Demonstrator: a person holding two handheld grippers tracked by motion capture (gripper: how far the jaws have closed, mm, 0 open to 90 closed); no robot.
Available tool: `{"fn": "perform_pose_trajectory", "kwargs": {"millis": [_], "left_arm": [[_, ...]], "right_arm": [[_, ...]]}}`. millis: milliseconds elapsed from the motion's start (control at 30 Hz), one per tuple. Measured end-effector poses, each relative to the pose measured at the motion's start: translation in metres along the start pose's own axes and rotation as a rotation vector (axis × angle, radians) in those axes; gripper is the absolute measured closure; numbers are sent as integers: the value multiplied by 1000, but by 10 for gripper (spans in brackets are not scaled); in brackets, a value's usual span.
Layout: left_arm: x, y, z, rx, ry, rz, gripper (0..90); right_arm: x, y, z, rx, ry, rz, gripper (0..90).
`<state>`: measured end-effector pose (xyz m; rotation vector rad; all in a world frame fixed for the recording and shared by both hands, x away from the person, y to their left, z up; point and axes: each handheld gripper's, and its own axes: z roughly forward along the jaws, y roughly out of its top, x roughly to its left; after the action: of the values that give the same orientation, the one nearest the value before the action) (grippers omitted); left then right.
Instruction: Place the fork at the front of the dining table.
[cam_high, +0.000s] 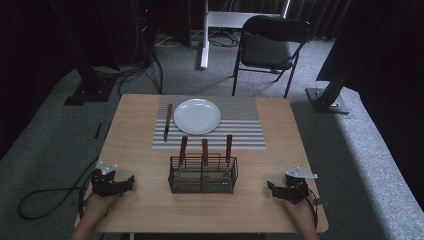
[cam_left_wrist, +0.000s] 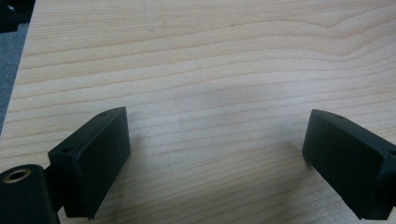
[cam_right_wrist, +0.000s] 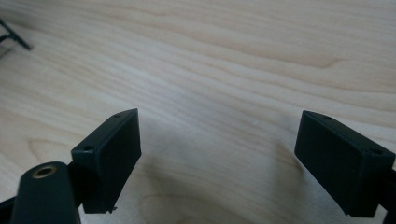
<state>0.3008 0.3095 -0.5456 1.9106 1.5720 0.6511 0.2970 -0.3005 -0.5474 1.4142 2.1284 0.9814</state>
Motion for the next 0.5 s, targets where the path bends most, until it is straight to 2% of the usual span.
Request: {"fn": "perform_pose_trajectory", "kwargs": {"millis": [133,267,400,500], "left_arm": [[1,0,0,0,1,-1,75],[2,0,0,0,-2,2,75],[2,0,0,0,-3,2,75],[2,0,0,0,-3,2,74]], "right_arm": [[3,0,0,13,-8,-25,140],[9,1,2,37,-25,-74,140],[7,0,-1,40,-16,-66,141],[5,0,-4,26,2,-49,173]]}}
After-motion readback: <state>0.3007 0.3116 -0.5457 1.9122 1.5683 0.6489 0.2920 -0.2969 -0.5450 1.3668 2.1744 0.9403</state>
